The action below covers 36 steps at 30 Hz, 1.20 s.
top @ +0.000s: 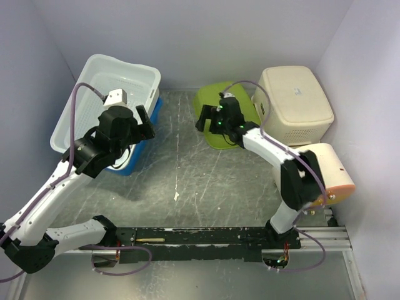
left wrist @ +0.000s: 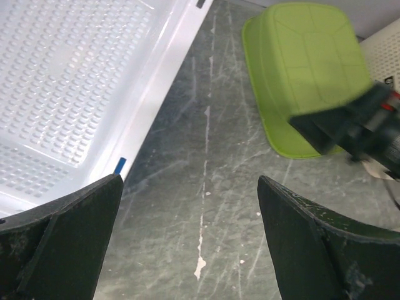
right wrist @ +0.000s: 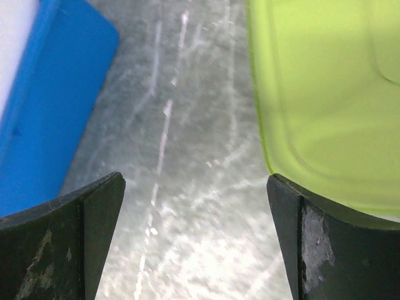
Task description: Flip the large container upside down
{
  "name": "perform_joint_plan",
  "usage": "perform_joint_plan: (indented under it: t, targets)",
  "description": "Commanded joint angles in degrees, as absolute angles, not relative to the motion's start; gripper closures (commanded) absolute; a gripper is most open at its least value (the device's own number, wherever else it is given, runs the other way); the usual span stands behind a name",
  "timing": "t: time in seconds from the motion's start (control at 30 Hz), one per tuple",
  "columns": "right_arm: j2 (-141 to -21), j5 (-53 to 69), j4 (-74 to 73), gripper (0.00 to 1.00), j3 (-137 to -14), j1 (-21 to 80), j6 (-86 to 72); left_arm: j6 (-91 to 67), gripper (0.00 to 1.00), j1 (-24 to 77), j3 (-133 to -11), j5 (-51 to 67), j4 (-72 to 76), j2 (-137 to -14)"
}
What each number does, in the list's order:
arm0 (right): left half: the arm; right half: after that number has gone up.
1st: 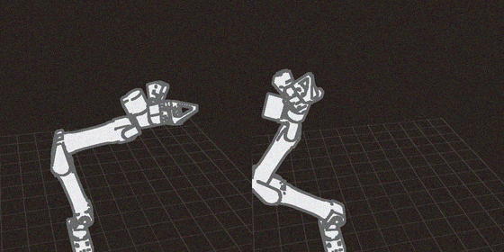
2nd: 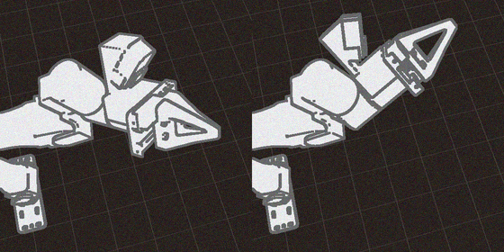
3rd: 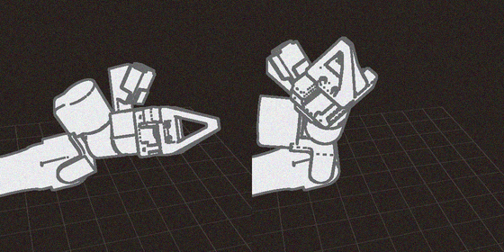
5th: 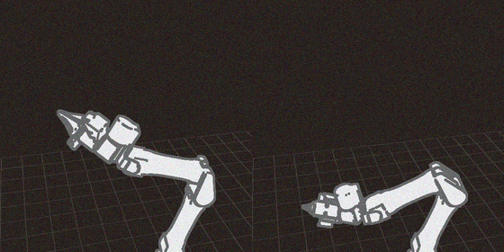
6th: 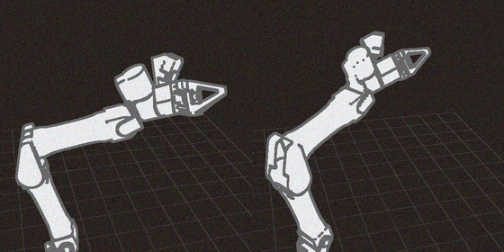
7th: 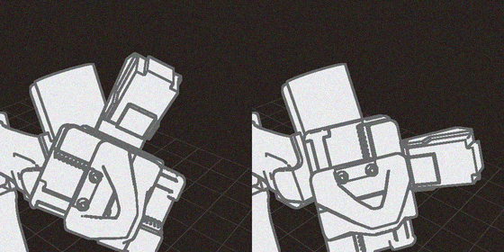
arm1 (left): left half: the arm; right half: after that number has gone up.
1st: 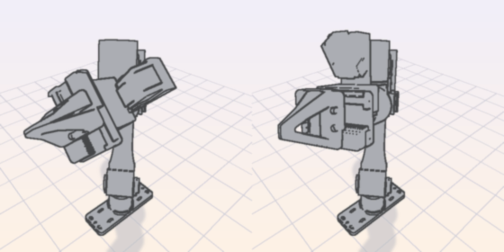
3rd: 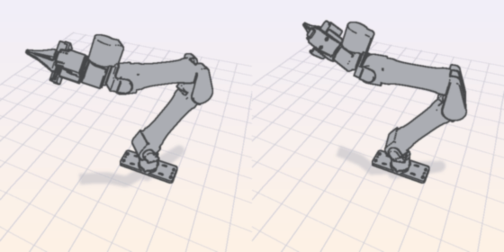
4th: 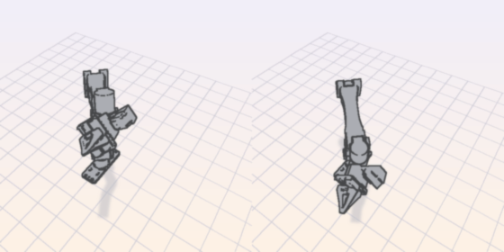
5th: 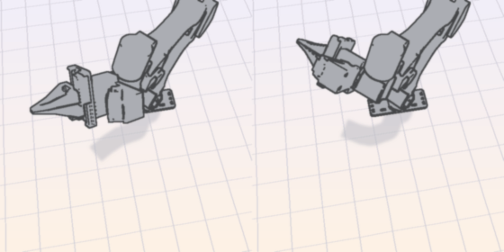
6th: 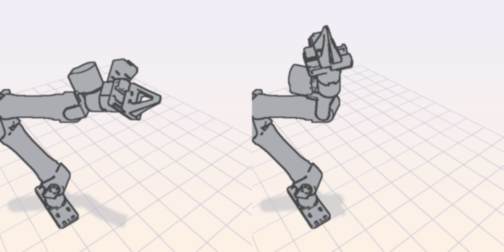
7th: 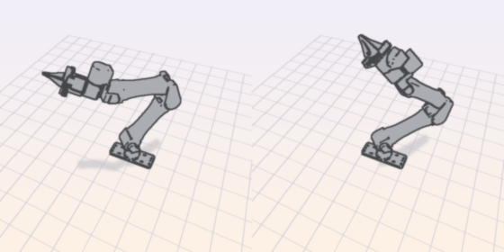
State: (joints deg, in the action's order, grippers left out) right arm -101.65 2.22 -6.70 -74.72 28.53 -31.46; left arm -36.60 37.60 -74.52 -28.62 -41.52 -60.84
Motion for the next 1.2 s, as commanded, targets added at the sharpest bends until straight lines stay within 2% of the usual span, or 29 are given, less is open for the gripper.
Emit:
perform_joint_plan:
  t: [0.0, 0.17, 0.27, 0.43, 0.63, 0.77, 0.93, 1.03, 1.17]
  targets:
    - [-91.6, -3.2, -7.0, 0.01, -62.0, 26.2, -26.8, -34.0, 0.0, 37.3, -77.5, -33.5, -45.3, -63.1]
    - [-89.0, -3.9, -5.1, 0.01, -54.3, 25.8, -27.1, -33.4, 0.01, 37.0, -80.2, -36.4, -47.1, -66.7]
    - [-93.4, -4.1, -3.9, 0.0, -56.6, 25.8, -27.3, -32.0, 0.01, 34.3, -82.7, -36.0, -48.5, -70.1]
    - [-100.2, -4.2, -3.3, 0.0, -63.7, 25.6, -26.8, -26.0, 0.01, 26.0, -87.1, -26.3, -49.8, -77.7]
    - [-102.5, -1.8, -3.3, 0.0, -66.8, 25.5, -27.2, -18.6, 0.0, 25.0, -86.4, -20.1, -47.7, -83.6]
    - [-99.3, 2.3, -3.8, 0.0, -65.0, 25.6, -27.3, -16.9, 0.02, 25.0, -84.5, -19.8, -46.1, -84.5]
    - [-91.6, 5.3, -6.5, 0.0, -60.8, 25.6, -28.0, -15.6, 0.11, 25.0, -83.8, -21.1, -46.4, -84.7]
    - [-87.6, 5.2, -8.3, 0.0, -58.4, 25.6, -28.3, -15.6, 0.11, 24.4, -84.6, -22.7, -46.9, -83.4]
    - [-83.2, 2.6, -10.7, 0.0, -57.7, 25.6, -28.3, -19.3, 0.14, 17.2, -87.0, -14.8, -44.2, -80.4]
